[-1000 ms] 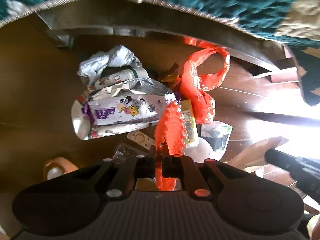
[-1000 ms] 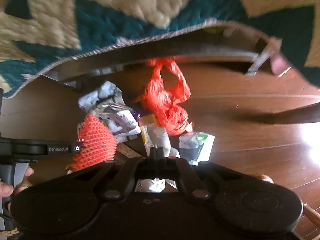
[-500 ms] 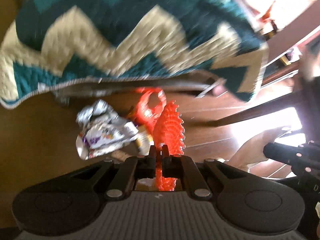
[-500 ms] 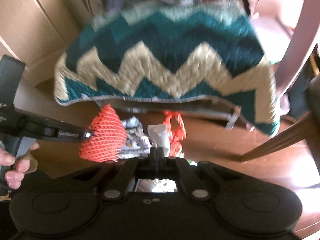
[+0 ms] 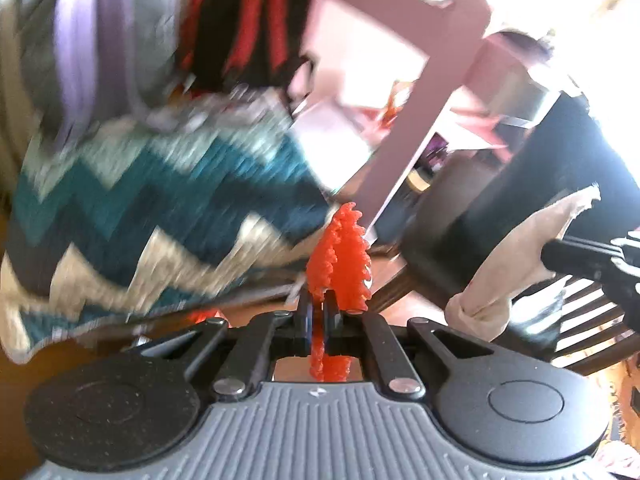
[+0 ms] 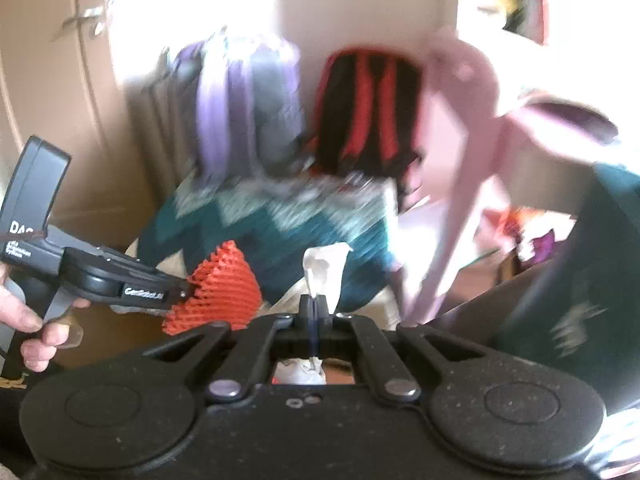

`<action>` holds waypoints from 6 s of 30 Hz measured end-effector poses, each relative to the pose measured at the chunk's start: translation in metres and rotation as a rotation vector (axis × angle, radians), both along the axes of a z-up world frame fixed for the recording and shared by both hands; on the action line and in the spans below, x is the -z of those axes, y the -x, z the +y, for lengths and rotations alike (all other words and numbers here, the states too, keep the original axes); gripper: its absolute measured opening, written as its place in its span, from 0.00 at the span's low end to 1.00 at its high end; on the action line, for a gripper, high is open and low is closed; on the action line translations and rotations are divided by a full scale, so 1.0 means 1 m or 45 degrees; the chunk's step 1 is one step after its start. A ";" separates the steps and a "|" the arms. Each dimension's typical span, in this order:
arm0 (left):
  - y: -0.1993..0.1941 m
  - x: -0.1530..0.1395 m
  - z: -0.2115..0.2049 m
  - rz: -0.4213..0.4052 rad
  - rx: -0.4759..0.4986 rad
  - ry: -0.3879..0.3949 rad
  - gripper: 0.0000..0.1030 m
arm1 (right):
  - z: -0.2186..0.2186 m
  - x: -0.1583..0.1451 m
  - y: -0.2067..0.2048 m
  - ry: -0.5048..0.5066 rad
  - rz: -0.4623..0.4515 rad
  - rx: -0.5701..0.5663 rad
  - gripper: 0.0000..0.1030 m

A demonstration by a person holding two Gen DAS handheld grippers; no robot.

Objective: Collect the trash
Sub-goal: 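Lift both held items and carry them over the teal trash bin, then open both grippers to drop the net and wrapper into the bin, then move both open grippers back down to the trash pile, then grasp the yellow milk carton with right gripper while left gripper grasps a silver snack wrapper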

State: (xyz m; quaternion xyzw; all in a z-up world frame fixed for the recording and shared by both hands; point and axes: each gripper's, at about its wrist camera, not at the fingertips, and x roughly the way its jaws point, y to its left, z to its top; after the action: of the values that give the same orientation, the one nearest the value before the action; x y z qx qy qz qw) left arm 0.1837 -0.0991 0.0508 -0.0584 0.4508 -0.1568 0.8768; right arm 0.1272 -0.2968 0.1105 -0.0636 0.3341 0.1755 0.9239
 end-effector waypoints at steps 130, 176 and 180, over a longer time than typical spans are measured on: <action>-0.086 0.346 0.181 0.503 0.031 -0.264 0.91 | 0.161 0.423 -0.114 0.129 0.892 -0.078 0.56; -0.101 0.529 0.192 0.622 0.463 -0.306 0.28 | 0.240 0.625 -0.161 0.324 1.090 -0.179 0.54; -0.105 0.529 0.199 0.633 0.416 -0.275 0.14 | 0.238 0.625 -0.166 0.303 1.115 -0.115 0.49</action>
State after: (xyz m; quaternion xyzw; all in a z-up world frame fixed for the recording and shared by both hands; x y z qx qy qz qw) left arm 0.2892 0.1003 -0.4781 0.0717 0.6687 -0.2278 0.7041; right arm 0.2927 -0.0585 -0.5140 -0.1036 0.7081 0.1862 0.6732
